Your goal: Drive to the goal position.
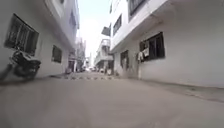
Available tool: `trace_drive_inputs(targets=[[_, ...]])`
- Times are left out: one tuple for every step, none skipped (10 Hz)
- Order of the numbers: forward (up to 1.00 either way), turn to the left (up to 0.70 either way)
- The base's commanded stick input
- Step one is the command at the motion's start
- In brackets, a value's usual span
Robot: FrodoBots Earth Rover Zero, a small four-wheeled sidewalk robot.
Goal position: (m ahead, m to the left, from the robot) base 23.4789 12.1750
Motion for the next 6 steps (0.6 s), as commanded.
trace_drive_inputs(targets=[[1.0, 0.0], [1.0, 0.0], [1.0, 0.0], [1.0, 0.0], [1.0, 0.0], [1.0, 0.0]])
